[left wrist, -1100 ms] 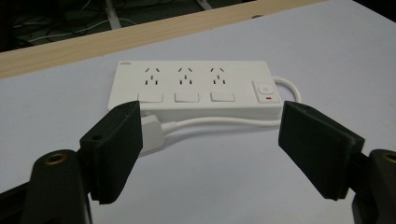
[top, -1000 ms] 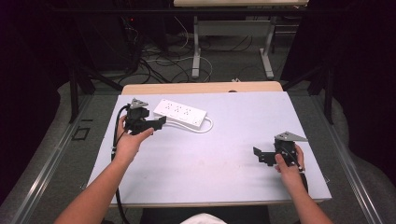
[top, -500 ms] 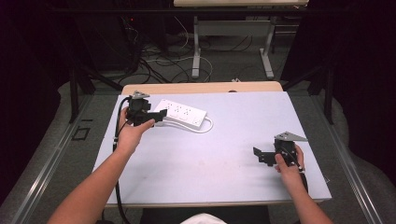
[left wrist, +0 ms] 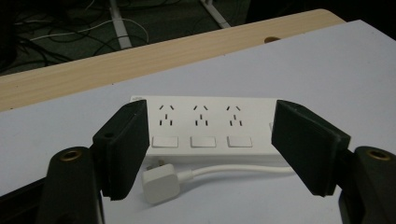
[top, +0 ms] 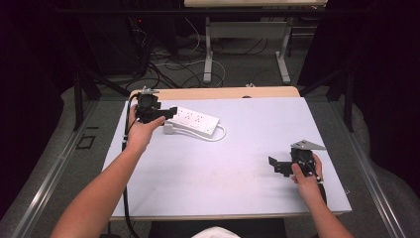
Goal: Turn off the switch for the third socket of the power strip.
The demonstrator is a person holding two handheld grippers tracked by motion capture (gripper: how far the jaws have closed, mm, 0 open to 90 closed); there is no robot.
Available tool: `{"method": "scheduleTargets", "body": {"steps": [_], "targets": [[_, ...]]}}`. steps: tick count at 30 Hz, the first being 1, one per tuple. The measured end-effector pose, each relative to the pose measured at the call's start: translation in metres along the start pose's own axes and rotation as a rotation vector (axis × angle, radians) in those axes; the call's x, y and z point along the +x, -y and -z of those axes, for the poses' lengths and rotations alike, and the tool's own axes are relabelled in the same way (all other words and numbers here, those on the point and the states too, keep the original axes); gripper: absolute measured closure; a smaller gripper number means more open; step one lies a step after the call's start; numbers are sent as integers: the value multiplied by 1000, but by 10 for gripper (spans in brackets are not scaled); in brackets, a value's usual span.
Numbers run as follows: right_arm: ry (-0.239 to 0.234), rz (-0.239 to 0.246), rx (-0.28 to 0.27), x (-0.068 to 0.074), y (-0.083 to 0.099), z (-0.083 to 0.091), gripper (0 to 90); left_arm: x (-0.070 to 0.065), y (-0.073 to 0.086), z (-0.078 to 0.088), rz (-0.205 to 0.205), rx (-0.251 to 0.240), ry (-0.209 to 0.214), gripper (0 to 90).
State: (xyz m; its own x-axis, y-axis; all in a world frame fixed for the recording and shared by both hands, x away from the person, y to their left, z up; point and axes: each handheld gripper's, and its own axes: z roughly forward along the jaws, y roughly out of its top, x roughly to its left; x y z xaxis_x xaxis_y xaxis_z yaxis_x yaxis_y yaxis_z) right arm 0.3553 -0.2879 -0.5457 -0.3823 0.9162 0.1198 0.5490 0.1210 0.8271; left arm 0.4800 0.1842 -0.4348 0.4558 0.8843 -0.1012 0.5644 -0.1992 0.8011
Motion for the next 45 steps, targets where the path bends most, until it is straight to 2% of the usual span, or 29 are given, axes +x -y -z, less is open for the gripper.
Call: {"method": "scheduleTargets", "body": {"steps": [3, 9, 12, 15, 17, 24, 27, 30, 31, 32, 34, 39, 40, 43, 45], "targets": [[0, -2, -1, 0, 0, 0, 0, 3, -4, -3, 19, 5, -4, 300], [-2, 3, 1, -1, 0, -1, 0, 10, -11, -10, 31, 2, -26, 320], [-2, 2, 3, -1, 0, -1, 0, 13, -13, -13, 54, 4, -24, 346], [-3, 5, 4, -1, 0, -1, 0, 16, -14, -17, 53, 18, -28, 353], [-5, 0, 7, -1, 0, -1, 0, 17, -14, -21, 67, 15, -30, 359], [-5, 0, 6, -1, 1, -2, 0, 24, -14, -32, 63, 28, -43, 379], [-7, 0, 6, -1, 1, -2, 0, 26, -13, -38, 77, 37, -53, 382], [-8, 4, 6, -1, 1, -2, 0, 29, -12, -43, 71, 42, -66, 395], [-6, 3, 6, -1, 1, -2, 0, 29, -12, -45, 80, 47, -59, 404], [-6, 3, 6, -1, 1, -2, 0, 30, -12, -46, 73, 49, -71, 404], [-10, 1, 7, -1, 1, -2, 0, 30, -11, -49, 82, 53, -63, 427], [-10, 1, 9, -1, 1, -2, 0, 31, -9, -58, 60, 80, -58, 440], [-12, -2, 10, -1, 1, -3, 0, 30, -9, -60, 64, 81, -60, 446], [-15, -7, 14, -1, 1, -3, 0, 32, -8, -65, 40, 92, -76, 459], [-16, -6, 14, -1, 1, -3, 0, 33, -7, -69, 51, 90, -74, 465]]}}
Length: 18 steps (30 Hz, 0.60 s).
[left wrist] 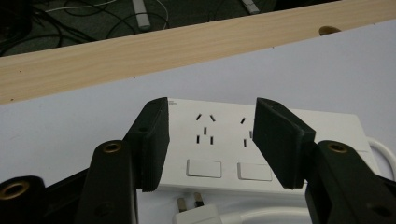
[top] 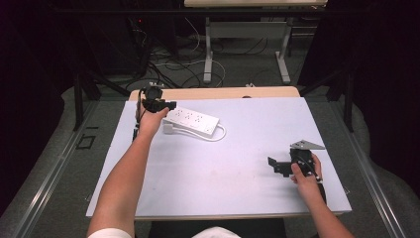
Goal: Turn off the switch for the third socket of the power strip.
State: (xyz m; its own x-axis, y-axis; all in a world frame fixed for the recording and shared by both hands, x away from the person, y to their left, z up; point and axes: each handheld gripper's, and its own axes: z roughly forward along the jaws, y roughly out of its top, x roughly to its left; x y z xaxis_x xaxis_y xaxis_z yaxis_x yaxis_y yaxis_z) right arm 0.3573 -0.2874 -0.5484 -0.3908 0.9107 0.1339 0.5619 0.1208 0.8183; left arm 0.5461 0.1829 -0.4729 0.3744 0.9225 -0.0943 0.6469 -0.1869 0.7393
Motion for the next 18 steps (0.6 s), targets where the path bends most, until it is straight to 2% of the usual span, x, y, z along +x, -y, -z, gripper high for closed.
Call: {"method": "scheduleTargets", "body": {"steps": [3, 5, 9, 13, 18], "targets": [[-1, 0, 1, 0, 0, 0, 0, 1, 1, -4, -10, 14, -16, 481], [-3, 4, 1, -1, 0, -1, 0, 1, 1, -7, 1, 7, -7, 494], [-6, 4, -1, -2, 1, -1, 0, 4, 2, -11, -3, 29, -14, 508], [-6, 0, 4, -1, 1, -1, 0, 6, 5, -18, 32, 43, -10, 543], [-9, -4, 5, -1, 1, -2, 0, 10, 7, -25, 48, 62, -1, 594]]}}
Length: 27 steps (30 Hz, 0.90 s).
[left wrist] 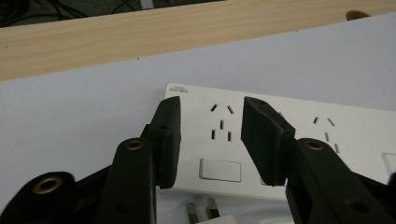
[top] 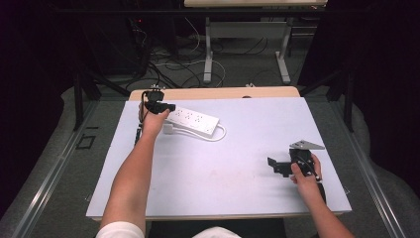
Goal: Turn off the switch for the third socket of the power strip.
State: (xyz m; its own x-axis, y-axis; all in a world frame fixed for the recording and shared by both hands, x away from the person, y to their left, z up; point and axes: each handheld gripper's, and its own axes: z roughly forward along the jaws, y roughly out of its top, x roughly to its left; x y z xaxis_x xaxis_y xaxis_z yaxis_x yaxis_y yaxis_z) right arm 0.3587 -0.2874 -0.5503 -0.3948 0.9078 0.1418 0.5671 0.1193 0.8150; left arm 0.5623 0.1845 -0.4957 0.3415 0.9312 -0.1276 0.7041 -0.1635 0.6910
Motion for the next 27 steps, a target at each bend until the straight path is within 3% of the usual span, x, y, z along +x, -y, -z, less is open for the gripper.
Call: {"method": "scheduleTargets", "body": {"steps": [11, 19, 21, 27], "targets": [[-6, -8, 3, -1, 0, -1, 0, 6, 6, -14, 53, 53, 8, 699], [-8, -5, 9, -1, 1, -1, 0, 4, 7, -18, 36, 101, 13, 782], [-9, -3, 8, -1, 1, -1, 0, 3, 8, -20, 34, 82, 5, 803], [-11, -4, 10, -1, 1, -1, 0, 2, 9, -22, 44, 108, -3, 840]]}}
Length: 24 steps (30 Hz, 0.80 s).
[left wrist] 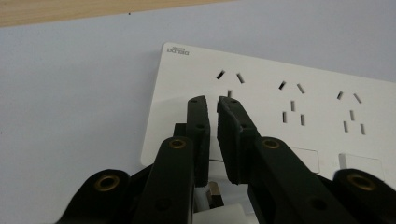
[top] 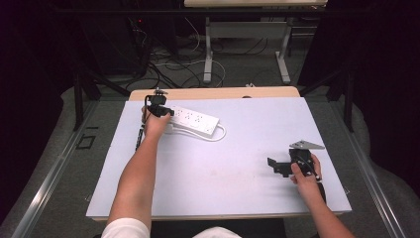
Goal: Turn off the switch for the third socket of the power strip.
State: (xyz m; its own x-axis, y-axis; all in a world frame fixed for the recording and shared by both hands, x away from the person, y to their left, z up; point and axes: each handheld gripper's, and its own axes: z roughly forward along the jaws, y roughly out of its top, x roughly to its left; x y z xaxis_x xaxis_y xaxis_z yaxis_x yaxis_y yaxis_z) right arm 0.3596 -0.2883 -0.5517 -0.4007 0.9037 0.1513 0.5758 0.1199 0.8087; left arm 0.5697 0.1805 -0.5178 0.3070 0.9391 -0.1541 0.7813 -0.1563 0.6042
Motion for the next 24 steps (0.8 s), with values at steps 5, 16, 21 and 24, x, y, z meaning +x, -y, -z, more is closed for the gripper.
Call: {"method": "scheduleTargets", "body": {"steps": [5, 16, 21, 24], "targets": [[-2, 0, 0, 0, 0, 0, 0, 1, 1, -1, 11, 20, 0, 865], [-4, 1, 2, 1, 0, 0, 0, 0, 2, -1, 8, 39, -5, 900], [-5, 3, 1, 1, 0, 0, 0, 0, 2, -1, -1, 38, -5, 900], [-6, 3, 1, 1, 0, 0, 0, 0, 2, -1, -5, 39, -7, 900]]}}
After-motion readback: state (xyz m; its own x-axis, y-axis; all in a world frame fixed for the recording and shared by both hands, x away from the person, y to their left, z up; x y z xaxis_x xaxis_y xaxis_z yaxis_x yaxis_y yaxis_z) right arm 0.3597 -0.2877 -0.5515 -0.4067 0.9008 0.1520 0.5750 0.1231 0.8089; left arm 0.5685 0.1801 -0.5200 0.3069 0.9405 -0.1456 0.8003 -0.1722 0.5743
